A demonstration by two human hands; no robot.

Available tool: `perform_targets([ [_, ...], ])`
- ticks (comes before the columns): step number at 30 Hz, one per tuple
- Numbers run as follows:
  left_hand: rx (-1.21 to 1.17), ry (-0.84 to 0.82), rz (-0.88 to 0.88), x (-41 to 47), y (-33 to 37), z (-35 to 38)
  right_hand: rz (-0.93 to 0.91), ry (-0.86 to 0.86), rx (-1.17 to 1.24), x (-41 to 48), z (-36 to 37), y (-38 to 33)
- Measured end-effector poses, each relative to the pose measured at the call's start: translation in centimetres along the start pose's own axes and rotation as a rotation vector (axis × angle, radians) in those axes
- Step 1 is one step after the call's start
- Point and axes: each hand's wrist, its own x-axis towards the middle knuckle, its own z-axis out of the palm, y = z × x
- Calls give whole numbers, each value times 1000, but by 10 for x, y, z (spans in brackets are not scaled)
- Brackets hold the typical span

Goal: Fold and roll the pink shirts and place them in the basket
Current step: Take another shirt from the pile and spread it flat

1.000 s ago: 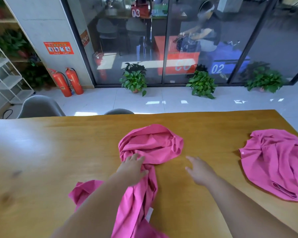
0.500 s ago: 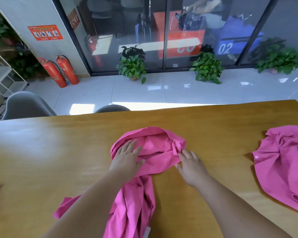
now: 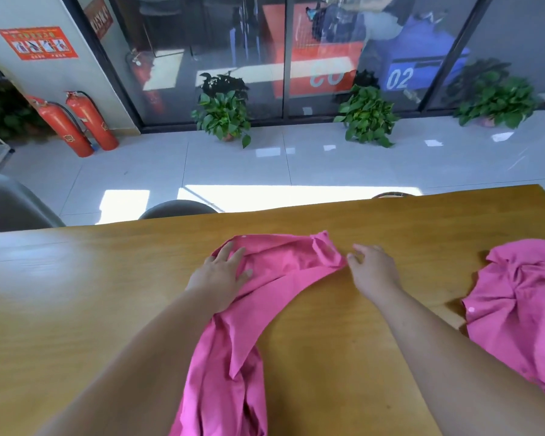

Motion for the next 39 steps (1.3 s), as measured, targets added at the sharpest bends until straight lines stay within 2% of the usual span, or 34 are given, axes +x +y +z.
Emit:
perform_targets([
  [2, 34, 26, 2, 0, 4, 2, -73, 67, -74, -16, 14, -5],
  [4, 105, 6, 8, 0, 3, 6, -261, 140, -112, -36, 27, -15],
  [6, 172, -49, -6, 0, 0, 9, -473, 47, -209, -52, 38, -26],
  [8, 197, -80, -31, 0, -3, 10, -573, -131, -360, -58, 51, -30],
  [9, 202, -90, -49, 1, -6, 9, -561, -192, -414, -58, 56, -27],
  [11, 220, -119, -80, 1, -12, 5, -461, -209, -448, -53, 60, -17],
  [16, 245, -219, -146, -1, -25, 2, -245, -142, -435, -37, 51, 0],
  [19, 256, -216, -151, -2, -30, 6, -124, -72, -400, -32, 45, -1],
  [21, 274, -190, -139, -2, -33, 8, -179, 36, -371, -35, 43, -7],
  [23, 296, -153, -123, -4, -34, 9, -409, 109, -346, -42, 45, -15],
  [25, 288, -111, -118, -5, -36, 11, -622, 88, -359, -48, 51, -21],
  [26, 265, -96, -124, -7, -38, 12, -670, 45, -394, -50, 54, -23],
  [28, 202, -77, -140, -11, -43, 17, -617, -30, -490, -48, 60, -25],
  [30, 158, -61, -143, -15, -48, 22, -435, -71, -511, -41, 60, -26],
  [34, 74, -20, -106, -20, -51, 25, -138, -85, -380, -21, 48, -36],
  [36, -68, 78, -99, -24, -52, 27, -131, 18, -334, -26, 45, -45],
  [39, -153, 266, -86, -33, -52, 34, -345, 181, -264, -64, 53, -64],
])
